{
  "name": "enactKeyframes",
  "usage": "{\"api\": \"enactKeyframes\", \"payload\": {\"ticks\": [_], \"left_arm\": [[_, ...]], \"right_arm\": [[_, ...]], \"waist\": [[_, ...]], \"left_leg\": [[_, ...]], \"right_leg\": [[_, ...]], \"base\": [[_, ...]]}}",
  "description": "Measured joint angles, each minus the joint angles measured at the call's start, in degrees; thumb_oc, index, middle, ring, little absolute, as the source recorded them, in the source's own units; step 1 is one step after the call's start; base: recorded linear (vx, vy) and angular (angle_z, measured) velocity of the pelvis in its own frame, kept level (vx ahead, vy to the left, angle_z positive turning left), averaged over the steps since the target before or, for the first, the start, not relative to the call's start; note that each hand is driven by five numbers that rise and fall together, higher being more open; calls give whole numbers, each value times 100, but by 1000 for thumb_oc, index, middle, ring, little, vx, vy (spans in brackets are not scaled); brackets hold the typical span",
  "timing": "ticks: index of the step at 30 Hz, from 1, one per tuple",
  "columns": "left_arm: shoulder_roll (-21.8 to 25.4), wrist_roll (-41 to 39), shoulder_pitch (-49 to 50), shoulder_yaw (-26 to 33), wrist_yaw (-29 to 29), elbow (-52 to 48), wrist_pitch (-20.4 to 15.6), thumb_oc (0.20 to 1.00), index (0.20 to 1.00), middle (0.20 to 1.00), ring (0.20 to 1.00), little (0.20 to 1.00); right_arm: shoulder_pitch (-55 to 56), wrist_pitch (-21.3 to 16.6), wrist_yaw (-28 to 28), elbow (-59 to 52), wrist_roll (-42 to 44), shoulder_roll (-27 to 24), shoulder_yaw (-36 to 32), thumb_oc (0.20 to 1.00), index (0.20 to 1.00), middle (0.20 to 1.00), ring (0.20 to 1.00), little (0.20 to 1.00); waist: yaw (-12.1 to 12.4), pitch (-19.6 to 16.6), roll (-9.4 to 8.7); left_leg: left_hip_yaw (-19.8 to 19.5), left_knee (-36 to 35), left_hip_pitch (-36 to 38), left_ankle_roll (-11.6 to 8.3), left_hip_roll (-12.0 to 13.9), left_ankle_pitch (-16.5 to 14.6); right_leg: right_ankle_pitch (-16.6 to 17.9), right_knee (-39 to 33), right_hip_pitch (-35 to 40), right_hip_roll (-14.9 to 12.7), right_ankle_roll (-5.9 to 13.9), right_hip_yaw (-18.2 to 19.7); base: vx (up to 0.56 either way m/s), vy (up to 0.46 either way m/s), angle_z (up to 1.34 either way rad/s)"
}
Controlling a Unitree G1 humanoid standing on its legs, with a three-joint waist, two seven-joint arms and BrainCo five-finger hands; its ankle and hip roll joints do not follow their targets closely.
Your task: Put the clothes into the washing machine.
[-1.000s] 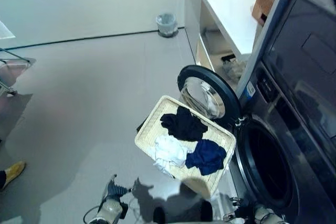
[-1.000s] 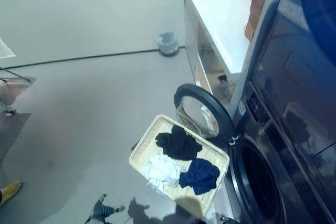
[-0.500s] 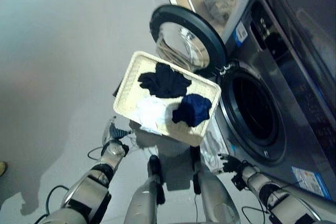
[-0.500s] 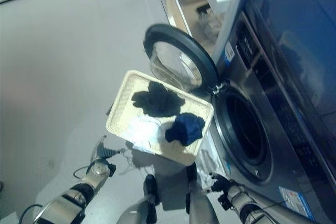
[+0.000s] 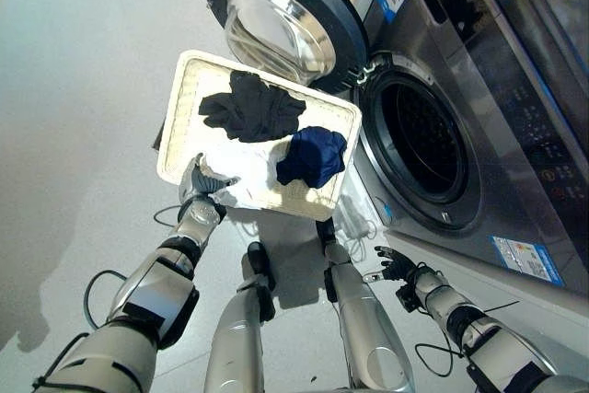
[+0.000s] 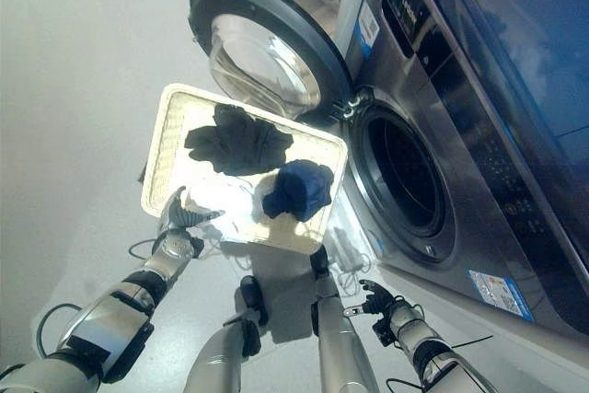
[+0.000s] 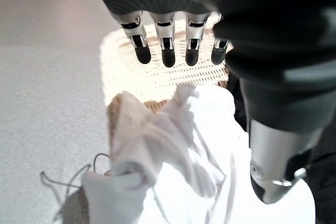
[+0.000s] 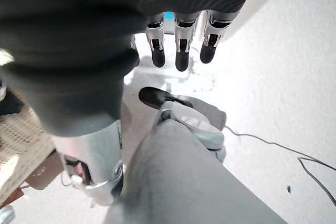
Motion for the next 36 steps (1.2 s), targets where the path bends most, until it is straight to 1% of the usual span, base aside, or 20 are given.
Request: {"api": "enactKeyframes", "payload": {"ticks": [1,2,6,8,11,14,18,20,21,23,25,26,28,30,32,33,34,35,36], "left_arm": [[50,-1,-116,-70,30,-1,-71,1000,1000,1000,1000,1000],[66,-2,-182,-80,32,0,-76,1000,1000,1000,1000,1000],[63,-54,-415,-111,38,48,-76,1000,1000,1000,1000,1000],[86,-59,-559,-140,76,130,-36,1000,1000,1000,1000,1000],[121,-56,-787,-243,87,296,129,1000,1000,1000,1000,1000],[147,-46,-1107,-331,87,546,600,1000,1000,1000,1000,1000],[189,109,-1410,-468,150,682,1049,1000,1000,1000,1000,1000],[297,517,-1565,-637,255,737,1356,1000,1000,1000,1000,1000],[283,885,-1640,-763,264,780,1622,1000,1000,1000,1000,1000],[299,1322,-1755,-1086,252,810,2005,1000,1000,1000,1000,1000],[320,1983,-2006,-1515,221,861,2499,1000,1000,1000,1000,1000],[339,2239,-2079,-1587,220,861,2677,1000,1000,1000,1000,1000],[344,2508,-2074,-1642,172,858,2854,1000,1000,1000,1000,1000],[361,2658,-2190,-1644,-73,857,3047,1000,1000,1000,1000,1000],[370,2659,-2257,-1647,-215,857,3105,740,740,740,740,740],[376,2647,-2295,-1635,-310,863,3126,442,442,442,442,442],[377,2642,-2306,-1627,-331,873,3119,395,395,395,395,395],[395,2544,-2333,-1626,-343,876,3045,200,200,200,200,200],[424,2339,-2353,-1624,-343,876,2920,200,200,200,200,200]], "right_arm": [[-21,-7,-38,-127,88,-1,33,1000,1000,1000,1000,1000],[-40,-12,-61,-169,106,9,43,1000,1000,1000,1000,1000],[-32,-48,-71,-254,274,14,71,1000,1000,1000,1000,1000],[-39,-100,-96,-357,349,14,117,1000,1000,1000,1000,1000],[-67,-141,-171,-476,480,15,241,1000,1000,1000,1000,1000],[-78,-165,-230,-565,655,19,303,1000,1000,1000,1000,1000],[-85,-170,-326,-752,849,17,325,1000,1000,1000,1000,1000],[-147,-192,-359,-801,972,35,341,1000,1000,1000,1000,1000],[-143,-198,-379,-794,997,19,379,1000,1000,1000,1000,1000],[-150,-217,-389,-839,999,2,448,1000,1000,1000,1000,1000],[-164,-282,-388,-899,1048,-75,479,1000,1000,1000,1000,1000],[-194,-285,-385,-871,1075,-91,476,1000,1000,1000,1000,1000],[-203,-303,-359,-845,1112,-91,483,1000,1000,1000,1000,1000],[-211,-420,-300,-847,1112,-87,494,1000,1000,1000,1000,1000],[-211,-459,-298,-837,1112,-89,493,1000,1000,1000,1000,1000],[-213,-507,-294,-843,1112,-89,494,1000,1000,1000,1000,1000],[-218,-518,-293,-849,1112,-89,497,1000,1000,1000,1000,1000],[-240,-523,-291,-879,1112,-87,506,1000,1000,1000,1000,1000],[-260,-526,-293,-898,1112,-87,505,1000,1000,1000,1000,1000]], "waist": [[-72,-6,-30],[-90,3,-53],[-162,-2,-75],[-201,-7,-90],[-224,-20,-140],[-251,-25,-244],[-291,-71,-359],[-391,-73,-425],[-403,-70,-451],[-405,-99,-504],[-393,-122,-539],[-368,-124,-544],[-367,-123,-546],[-373,-158,-598],[-371,-159,-600],[-370,-160,-601],[-366,-160,-601],[-364,-162,-604],[-367,-162,-604]], "left_leg": [[-11,57,-185,9,-7,-4],[-13,107,-288,31,-8,-7],[-27,194,-509,49,-7,-41],[-31,236,-629,57,-8,-48],[-54,337,-821,58,-6,-69],[-120,553,-1136,45,2,-112],[-137,732,-1530,24,17,-130],[-144,821,-1719,32,17,-129],[-133,850,-1752,34,18,-135],[-126,916,-1884,33,17,-156],[-144,999,-2185,35,13,-158],[-179,1059,-2321,35,5,-157],[-262,1099,-2372,53,-16,-169],[-322,1096,-2444,66,-28,-176],[-362,1080,-2477,60,-31,-172],[-424,1025,-2488,53,-44,-163],[-455,988,-2489,52,-67,-159],[-497,929,-2495,49,-104,-157],[-555,913,-2496,37,-121,-146]], "right_leg": [[23,3,-150,-9,21,5],[77,2,-234,-8,-14,15],[108,13,-424,-8,-3,23],[96,95,-563,-10,-2,23],[89,187,-764,-4,-7,23],[71,374,-1083,14,-13,24],[15,551,-1477,19,20,27],[32,613,-1658,18,26,33],[34,647,-1705,19,30,48],[20,719,-1857,25,29,77],[16,794,-2165,32,21,106],[37,812,-2281,44,23,116],[63,795,-2305,59,25,131],[67,763,-2362,68,35,130],[80,696,-2365,81,55,127],[82,637,-2358,80,63,119],[77,598,-2350,78,85,119],[72,528,-2335,79,133,105],[73,510,-2330,81,134,100]], "base": [[-1,-36,2],[-2,-40,0],[-2,-49,-1],[-8,-78,0],[-1,-60,-4],[10,-64,-5],[8,-29,1],[0,0,0],[22,2,-5],[20,-5,-6],[7,-24,-4],[-6,-43,-6],[-11,-40,-6],[-12,-36,-3],[-11,-18,0],[-24,-35,0],[-30,-41,-1],[-23,-34,1],[-19,-32,0]]}}
